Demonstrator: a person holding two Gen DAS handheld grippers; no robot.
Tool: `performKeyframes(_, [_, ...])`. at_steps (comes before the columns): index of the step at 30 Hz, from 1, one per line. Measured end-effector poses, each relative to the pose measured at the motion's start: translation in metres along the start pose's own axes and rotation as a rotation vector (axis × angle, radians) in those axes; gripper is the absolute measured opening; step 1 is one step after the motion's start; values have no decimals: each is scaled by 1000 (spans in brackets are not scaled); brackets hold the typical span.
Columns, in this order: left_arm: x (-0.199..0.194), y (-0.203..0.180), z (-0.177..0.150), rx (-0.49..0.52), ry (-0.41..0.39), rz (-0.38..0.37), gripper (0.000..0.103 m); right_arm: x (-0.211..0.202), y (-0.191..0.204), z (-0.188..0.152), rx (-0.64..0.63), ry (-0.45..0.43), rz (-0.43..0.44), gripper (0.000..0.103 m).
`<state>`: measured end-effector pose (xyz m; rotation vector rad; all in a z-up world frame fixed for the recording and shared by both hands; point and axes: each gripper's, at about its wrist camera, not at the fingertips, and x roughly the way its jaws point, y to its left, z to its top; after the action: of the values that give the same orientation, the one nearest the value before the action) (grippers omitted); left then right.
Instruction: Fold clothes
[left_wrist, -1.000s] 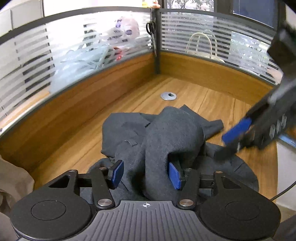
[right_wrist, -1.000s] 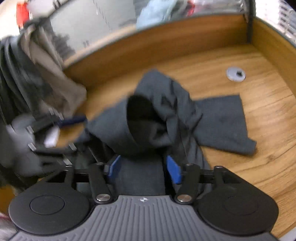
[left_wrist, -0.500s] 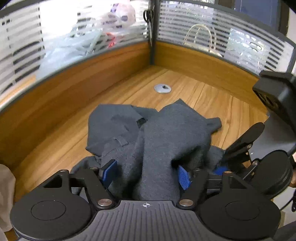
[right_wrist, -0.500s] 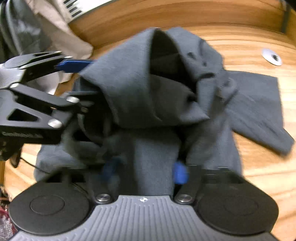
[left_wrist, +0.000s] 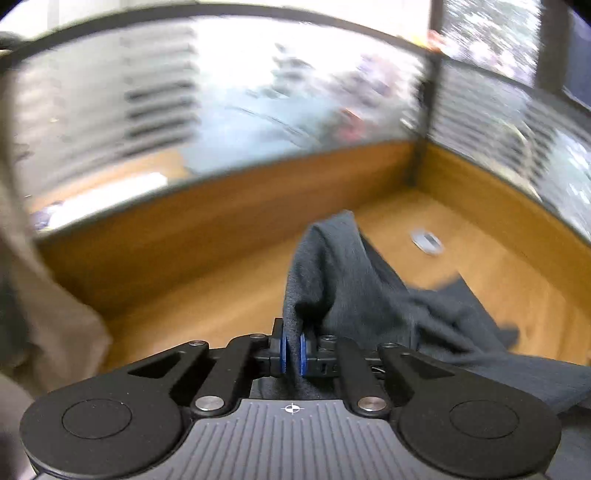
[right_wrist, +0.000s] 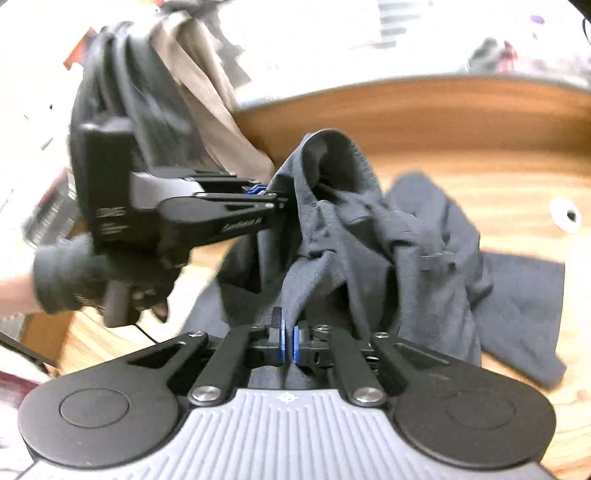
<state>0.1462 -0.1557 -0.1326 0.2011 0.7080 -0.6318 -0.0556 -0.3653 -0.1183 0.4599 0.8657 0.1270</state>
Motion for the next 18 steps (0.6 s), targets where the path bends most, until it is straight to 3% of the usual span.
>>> performKeyframes(7, [-45,41,35,-77,-139,203,4,-66,3,27,7,-143,17,3])
performKeyframes(12, [-66,75,39,-143,-143,268,3,-93,-29,24,79,-173,-86,2])
performKeyframes(18, [-74,97,20,-183,-77,306,4,-119,-80,-1,182,-182,-273,2])
